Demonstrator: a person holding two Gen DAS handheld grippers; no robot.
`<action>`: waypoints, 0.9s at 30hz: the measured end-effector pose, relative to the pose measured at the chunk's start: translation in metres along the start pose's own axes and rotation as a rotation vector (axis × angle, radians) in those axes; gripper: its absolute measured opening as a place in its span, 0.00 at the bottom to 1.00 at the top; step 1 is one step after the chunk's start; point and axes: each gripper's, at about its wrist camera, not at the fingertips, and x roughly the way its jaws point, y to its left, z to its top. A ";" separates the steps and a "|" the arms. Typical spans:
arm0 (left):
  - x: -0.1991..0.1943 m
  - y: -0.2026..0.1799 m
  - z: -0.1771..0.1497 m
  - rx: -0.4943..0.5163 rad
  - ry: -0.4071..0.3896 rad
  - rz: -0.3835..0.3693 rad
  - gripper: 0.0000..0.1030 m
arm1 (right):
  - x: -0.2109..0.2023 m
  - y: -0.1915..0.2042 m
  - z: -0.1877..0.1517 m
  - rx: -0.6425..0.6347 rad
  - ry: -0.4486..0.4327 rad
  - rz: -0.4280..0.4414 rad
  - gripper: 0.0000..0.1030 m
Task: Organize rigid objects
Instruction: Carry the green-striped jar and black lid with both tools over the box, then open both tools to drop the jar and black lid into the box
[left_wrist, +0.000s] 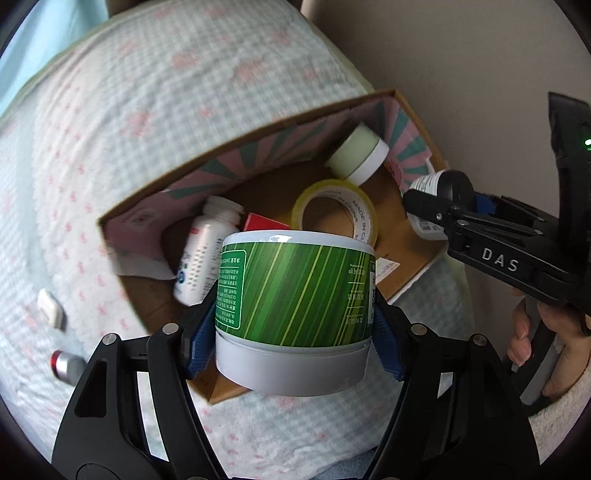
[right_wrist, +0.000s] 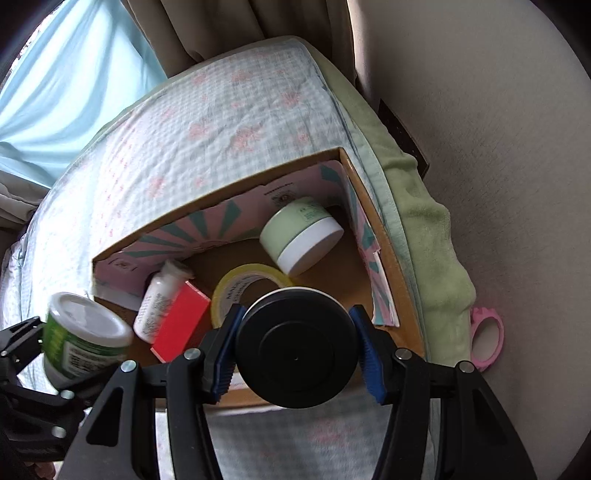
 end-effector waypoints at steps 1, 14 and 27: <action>0.008 -0.002 0.002 0.012 0.011 0.005 0.66 | 0.003 -0.001 -0.001 -0.002 -0.007 0.000 0.51; 0.057 -0.018 0.007 0.125 0.072 0.048 0.88 | 0.034 -0.002 0.001 0.002 0.009 -0.001 0.52; 0.022 0.011 -0.028 0.037 0.027 0.079 1.00 | 0.012 -0.015 -0.020 0.090 -0.056 0.076 1.00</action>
